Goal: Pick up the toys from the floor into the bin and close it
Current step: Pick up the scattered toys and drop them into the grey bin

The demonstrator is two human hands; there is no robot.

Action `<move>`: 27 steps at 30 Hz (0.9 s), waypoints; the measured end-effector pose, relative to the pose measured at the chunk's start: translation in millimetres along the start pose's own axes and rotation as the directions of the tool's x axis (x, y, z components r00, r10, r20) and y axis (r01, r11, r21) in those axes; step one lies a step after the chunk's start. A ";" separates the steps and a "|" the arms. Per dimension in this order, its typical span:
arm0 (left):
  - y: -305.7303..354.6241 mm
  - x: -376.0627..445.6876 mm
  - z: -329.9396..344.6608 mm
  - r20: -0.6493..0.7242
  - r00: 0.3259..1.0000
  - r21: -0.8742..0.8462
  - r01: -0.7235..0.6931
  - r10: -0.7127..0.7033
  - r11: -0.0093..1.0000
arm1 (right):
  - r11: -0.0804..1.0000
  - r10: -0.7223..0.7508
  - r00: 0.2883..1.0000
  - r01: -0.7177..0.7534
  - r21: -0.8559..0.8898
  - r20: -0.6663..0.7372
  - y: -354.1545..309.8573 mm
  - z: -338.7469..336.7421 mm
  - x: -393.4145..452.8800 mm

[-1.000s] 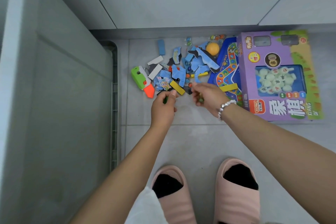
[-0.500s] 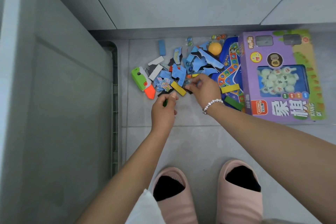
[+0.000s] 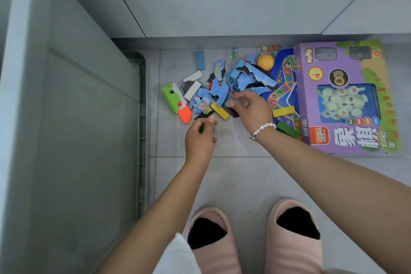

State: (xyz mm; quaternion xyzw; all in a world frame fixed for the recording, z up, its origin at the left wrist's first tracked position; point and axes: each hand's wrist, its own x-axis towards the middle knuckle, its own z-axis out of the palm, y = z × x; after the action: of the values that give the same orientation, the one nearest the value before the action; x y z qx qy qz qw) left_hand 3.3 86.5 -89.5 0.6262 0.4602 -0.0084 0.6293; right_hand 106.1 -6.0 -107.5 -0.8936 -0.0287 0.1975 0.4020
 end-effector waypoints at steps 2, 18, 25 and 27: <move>0.3 -1.1 -0.1 -0.001 1.000 0.001 0.004 -0.004 1.000 | 0.997 -0.036 0.999 0.034 -0.075 -0.021 -1.9 2.9 3.2; -0.7 0.3 -1.2 -0.015 0.999 0.001 0.039 -0.039 0.999 | 0.997 -0.037 0.999 0.039 -0.066 0.024 -8.8 1.4 12.7; -2.3 0.9 -1.6 -0.019 0.999 -0.010 0.044 -0.044 0.999 | 0.741 0.272 0.903 -0.417 0.526 0.332 -8.5 -14.2 -1.7; -2.0 0.7 -1.8 -0.020 0.999 -0.006 0.044 -0.044 0.999 | 0.615 0.287 0.863 -0.499 0.611 0.416 -8.3 -18.8 -5.3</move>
State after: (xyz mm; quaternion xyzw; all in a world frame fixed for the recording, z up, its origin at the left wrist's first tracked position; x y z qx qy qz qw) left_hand 1.5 87.9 -91.1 0.6144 0.4802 -0.0147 0.6259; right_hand 109.2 -14.8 -88.5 -0.6195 0.1908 0.4004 0.6477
